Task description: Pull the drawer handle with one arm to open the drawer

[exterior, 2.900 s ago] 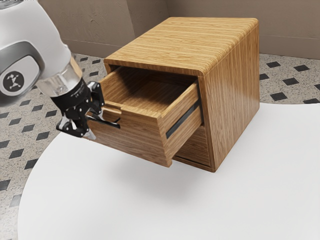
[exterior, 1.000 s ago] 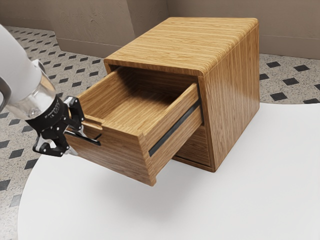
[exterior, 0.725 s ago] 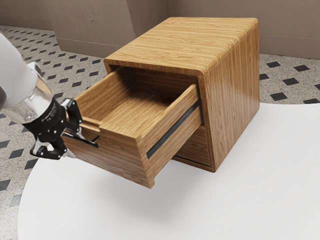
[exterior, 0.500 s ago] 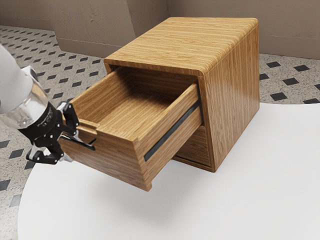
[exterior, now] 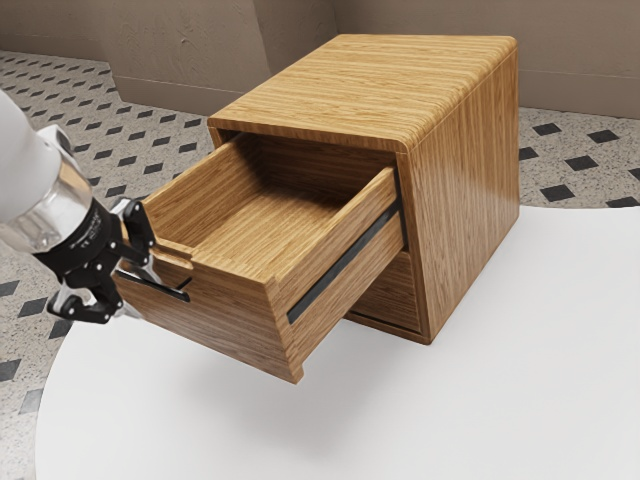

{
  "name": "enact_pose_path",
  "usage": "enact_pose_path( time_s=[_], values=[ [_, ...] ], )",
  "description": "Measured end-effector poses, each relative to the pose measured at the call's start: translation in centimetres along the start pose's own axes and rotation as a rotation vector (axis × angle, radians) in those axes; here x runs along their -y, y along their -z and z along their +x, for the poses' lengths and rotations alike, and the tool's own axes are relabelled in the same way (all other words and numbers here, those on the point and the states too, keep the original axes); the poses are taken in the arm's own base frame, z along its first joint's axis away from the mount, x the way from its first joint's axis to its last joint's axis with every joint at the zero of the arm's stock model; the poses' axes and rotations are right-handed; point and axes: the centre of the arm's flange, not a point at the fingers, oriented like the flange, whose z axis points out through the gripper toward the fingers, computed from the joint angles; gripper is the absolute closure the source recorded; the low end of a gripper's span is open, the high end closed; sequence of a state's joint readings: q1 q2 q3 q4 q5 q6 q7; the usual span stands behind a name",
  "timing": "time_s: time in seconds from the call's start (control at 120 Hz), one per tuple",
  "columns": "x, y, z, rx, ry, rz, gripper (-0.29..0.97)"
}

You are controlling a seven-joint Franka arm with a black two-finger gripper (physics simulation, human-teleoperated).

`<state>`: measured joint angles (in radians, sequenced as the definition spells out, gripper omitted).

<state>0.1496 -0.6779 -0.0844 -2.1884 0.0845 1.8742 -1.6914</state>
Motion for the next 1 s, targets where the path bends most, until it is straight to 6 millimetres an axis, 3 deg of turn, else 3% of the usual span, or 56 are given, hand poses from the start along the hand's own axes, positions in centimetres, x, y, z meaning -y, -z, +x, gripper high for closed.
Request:
enact_pose_path(
  time_s=[0.1, 0.333, 0.433, 0.475, 0.558, 0.625, 0.683, 0.858, 1.0],
  values=[
    [-0.1, 0.4, 0.0, -0.016, -0.017, -0.011, 0.46],
    [-1.2, 4.2, -0.6, -0.050, -0.065, -0.090, 0.45],
    [-3.9, 7.4, -0.5, -0.046, -0.072, -0.110, 0.39],
    [-5.4, 8.5, 0.3, -0.042, -0.058, -0.094, 0.32],
    [-7.1, 12.7, 3.2, -0.012, 0.000, -0.072, 0.22],
    [-7.8, 14.8, 3.2, 0.055, 0.021, -0.024, 0.16],
    [-7.4, 14.7, 2.5, 0.090, 0.019, 0.042, 0.12],
    [-5.5, 11.4, 0.5, 0.115, -0.002, 0.239, 0.05],
    [-4.6, 9.7, 0.0, 0.109, 0.003, 0.321, 0.03]
  ],
)
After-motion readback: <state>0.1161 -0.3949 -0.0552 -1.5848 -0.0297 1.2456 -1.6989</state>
